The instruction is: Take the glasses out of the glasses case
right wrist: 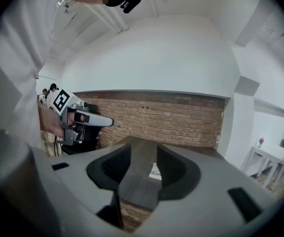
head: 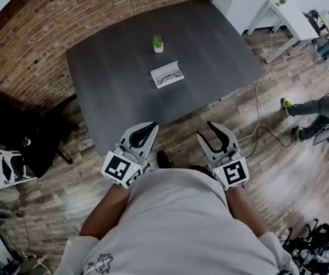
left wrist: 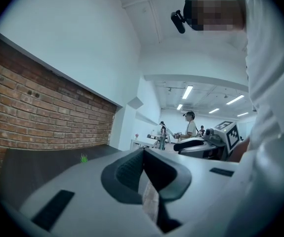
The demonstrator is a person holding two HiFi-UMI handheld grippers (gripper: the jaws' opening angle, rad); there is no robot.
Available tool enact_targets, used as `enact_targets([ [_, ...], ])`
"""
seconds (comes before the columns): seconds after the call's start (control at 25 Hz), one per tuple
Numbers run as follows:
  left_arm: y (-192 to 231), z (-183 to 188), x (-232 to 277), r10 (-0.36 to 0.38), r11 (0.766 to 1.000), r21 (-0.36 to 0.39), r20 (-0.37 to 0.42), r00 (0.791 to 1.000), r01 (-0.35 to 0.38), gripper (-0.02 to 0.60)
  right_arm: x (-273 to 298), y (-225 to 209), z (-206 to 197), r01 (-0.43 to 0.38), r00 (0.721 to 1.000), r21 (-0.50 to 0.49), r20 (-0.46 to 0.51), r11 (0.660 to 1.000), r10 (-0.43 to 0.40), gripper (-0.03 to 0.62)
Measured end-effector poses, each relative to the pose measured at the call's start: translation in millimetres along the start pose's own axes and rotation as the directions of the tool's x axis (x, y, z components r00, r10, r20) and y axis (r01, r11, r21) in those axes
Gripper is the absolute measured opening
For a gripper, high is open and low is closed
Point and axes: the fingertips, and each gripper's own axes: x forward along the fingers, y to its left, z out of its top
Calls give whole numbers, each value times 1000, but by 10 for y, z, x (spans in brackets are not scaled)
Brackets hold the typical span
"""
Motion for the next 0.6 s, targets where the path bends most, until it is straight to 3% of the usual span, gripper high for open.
enact_targets([
  [0.6, 558, 128, 195, 141, 990, -1, 20, 990, -141, 11, 865, -229, 64, -208, 978, -86, -14, 974, 207, 170],
])
